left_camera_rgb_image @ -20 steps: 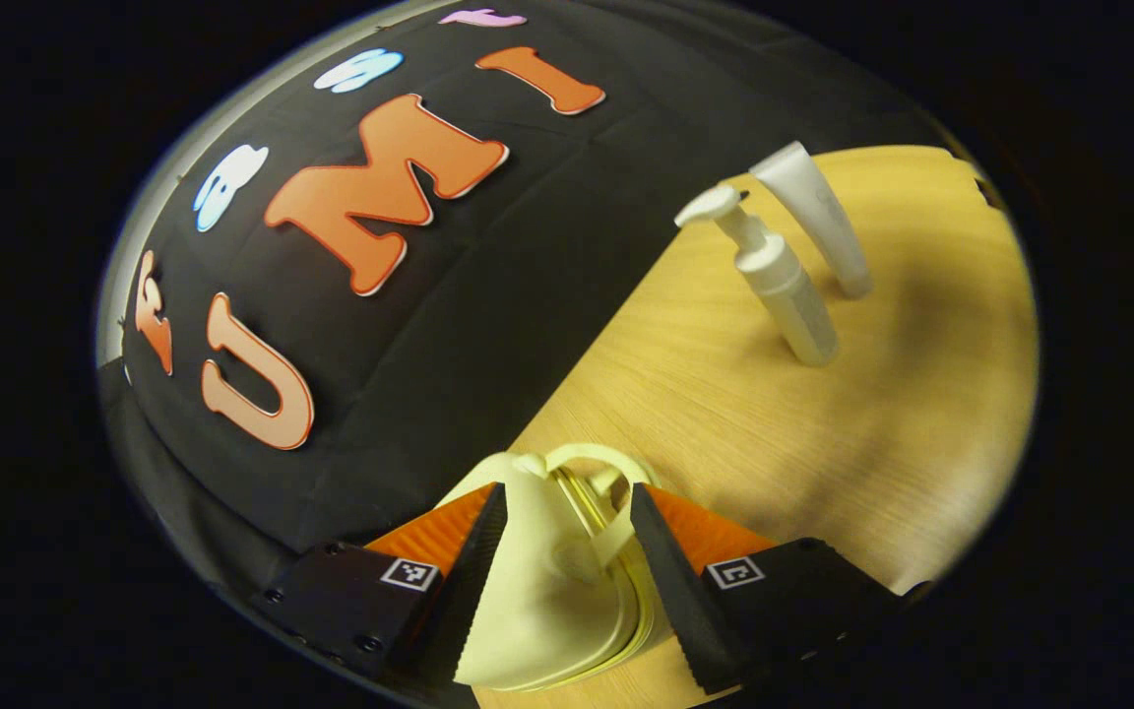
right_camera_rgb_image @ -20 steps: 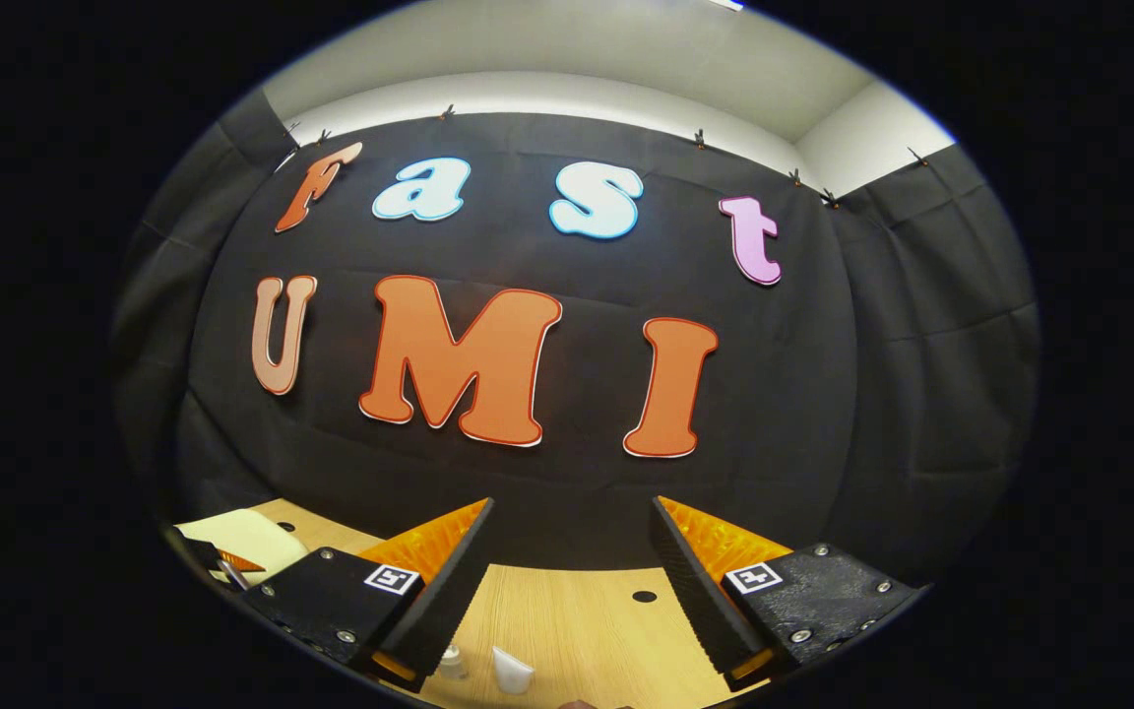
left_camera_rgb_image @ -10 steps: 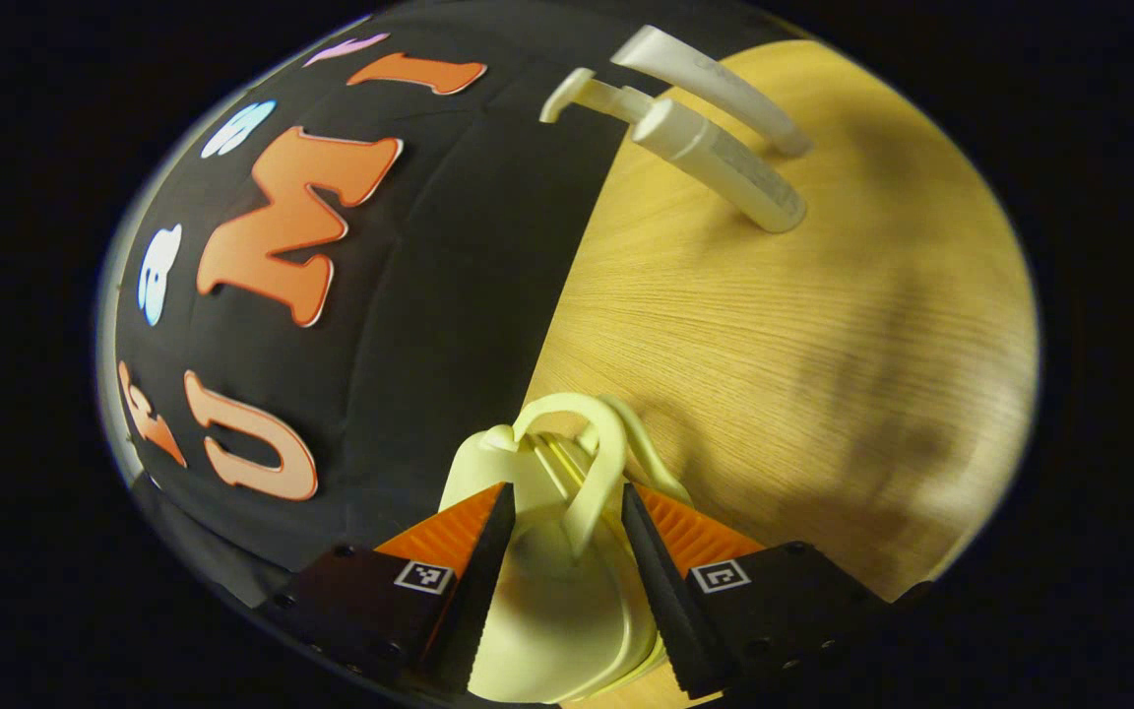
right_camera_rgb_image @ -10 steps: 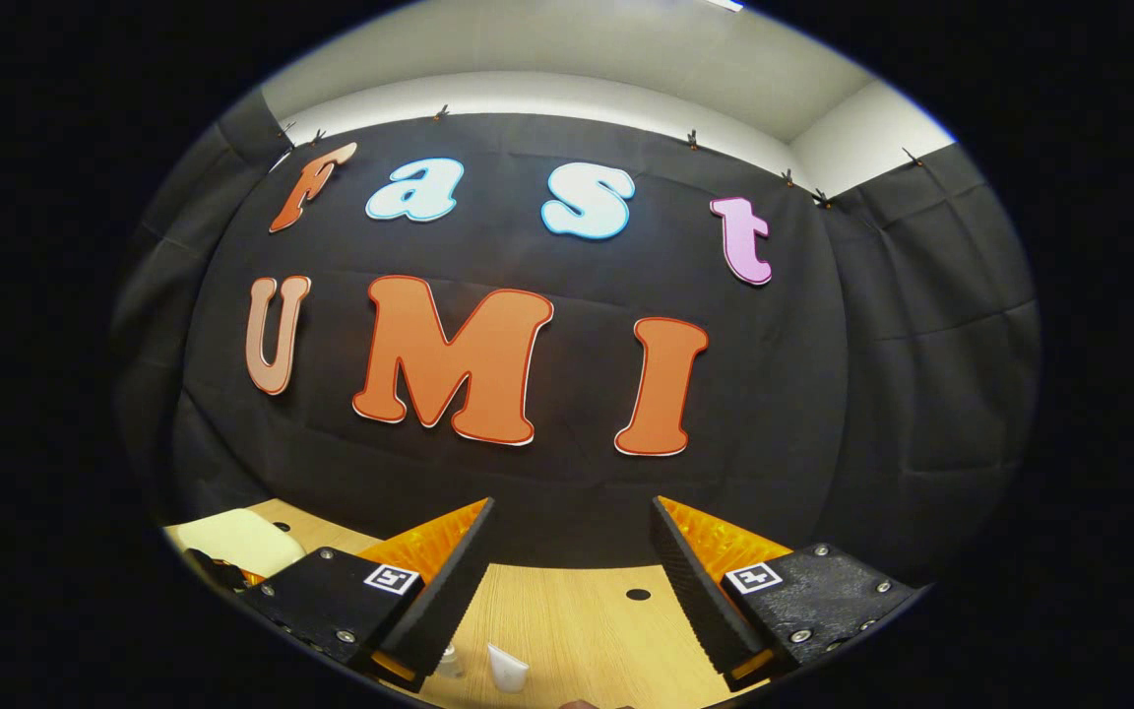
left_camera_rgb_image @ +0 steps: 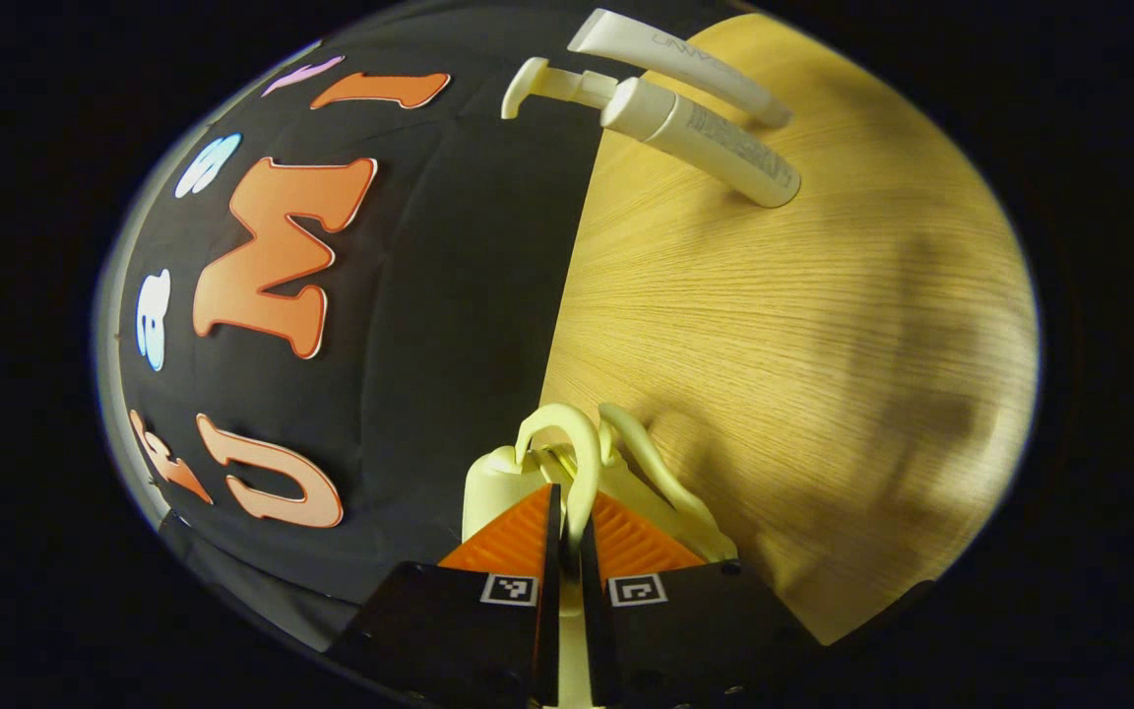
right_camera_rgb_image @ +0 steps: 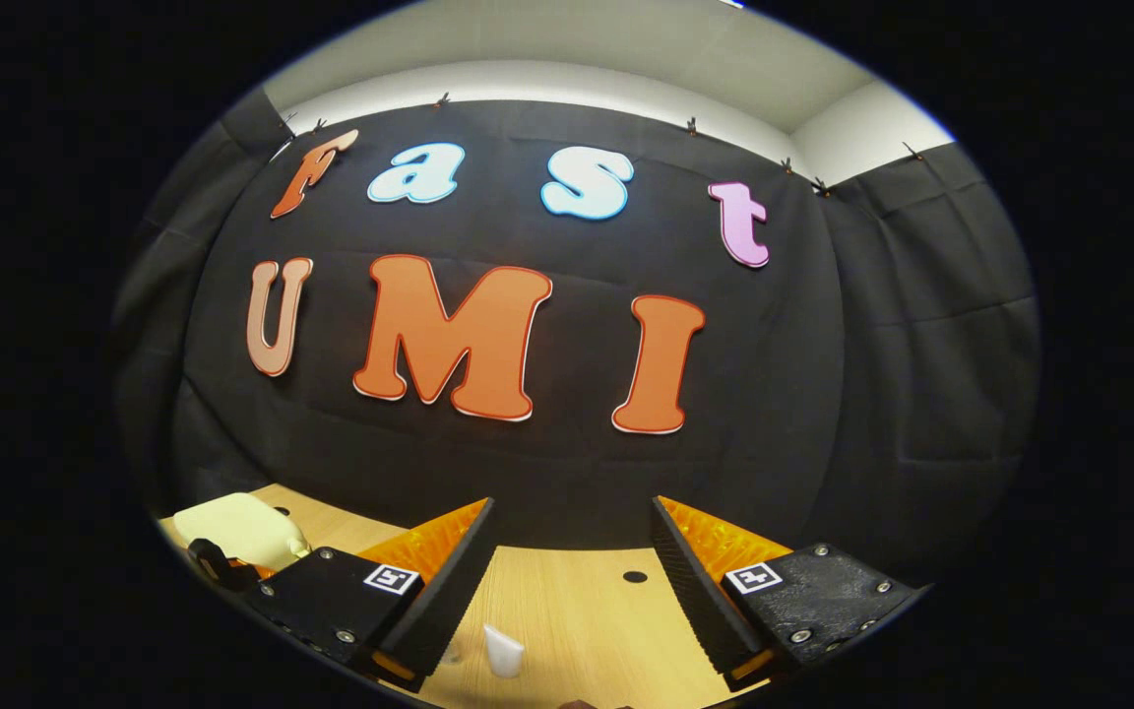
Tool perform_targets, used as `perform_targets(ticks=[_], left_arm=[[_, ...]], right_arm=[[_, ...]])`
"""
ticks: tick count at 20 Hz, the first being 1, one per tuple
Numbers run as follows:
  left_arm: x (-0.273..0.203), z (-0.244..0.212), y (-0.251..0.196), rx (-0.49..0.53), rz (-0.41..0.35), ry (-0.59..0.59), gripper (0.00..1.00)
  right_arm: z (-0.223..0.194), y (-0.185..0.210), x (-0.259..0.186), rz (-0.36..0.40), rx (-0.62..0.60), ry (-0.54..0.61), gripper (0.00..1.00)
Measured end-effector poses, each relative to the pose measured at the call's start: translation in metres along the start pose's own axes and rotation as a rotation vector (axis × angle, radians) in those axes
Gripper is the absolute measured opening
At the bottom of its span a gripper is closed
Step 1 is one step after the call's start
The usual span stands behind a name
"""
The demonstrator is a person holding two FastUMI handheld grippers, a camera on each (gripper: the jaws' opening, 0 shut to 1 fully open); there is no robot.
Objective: First open the suitcase, pack the skin care products into it, and then close the suitcase.
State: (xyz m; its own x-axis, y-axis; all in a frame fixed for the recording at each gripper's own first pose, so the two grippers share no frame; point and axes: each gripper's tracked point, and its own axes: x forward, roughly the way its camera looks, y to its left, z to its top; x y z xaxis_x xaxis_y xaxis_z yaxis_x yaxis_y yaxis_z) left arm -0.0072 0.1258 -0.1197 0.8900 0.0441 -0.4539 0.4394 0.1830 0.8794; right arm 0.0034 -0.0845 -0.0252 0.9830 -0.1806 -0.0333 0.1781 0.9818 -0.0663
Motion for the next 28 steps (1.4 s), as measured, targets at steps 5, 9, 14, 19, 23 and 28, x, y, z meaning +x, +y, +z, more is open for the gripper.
perform_targets(ticks=[5, 9, 14, 19, 23, 28], left_arm=[[-0.005, 0.002, 0.031, -0.152, 0.022, -0.015, 0.1], [-0.008, -0.003, 0.063, -0.289, 0.057, -0.017, 0.1], [-0.009, -0.013, 0.114, -0.539, 0.047, -0.021, 0.1], [-0.018, -0.041, 0.147, -0.702, 0.083, -0.028, 0.1], [-0.022, -0.069, 0.171, -0.844, 0.098, -0.042, 0.1], [-0.02, -0.113, 0.195, -1.045, 0.125, -0.043, 0.12]], right_arm=[[-0.011, 0.023, -0.002, 0.046, -0.015, 0.03, 0.97], [-0.008, 0.034, 0.001, 0.065, -0.01, 0.027, 0.98], [-0.004, 0.041, 0.006, 0.071, -0.005, 0.024, 0.98], [0.0, 0.048, 0.008, 0.067, -0.016, 0.02, 0.98], [0.006, 0.054, 0.009, 0.06, -0.02, 0.014, 0.98], [0.011, 0.062, 0.007, 0.052, -0.032, 0.013, 0.98]])
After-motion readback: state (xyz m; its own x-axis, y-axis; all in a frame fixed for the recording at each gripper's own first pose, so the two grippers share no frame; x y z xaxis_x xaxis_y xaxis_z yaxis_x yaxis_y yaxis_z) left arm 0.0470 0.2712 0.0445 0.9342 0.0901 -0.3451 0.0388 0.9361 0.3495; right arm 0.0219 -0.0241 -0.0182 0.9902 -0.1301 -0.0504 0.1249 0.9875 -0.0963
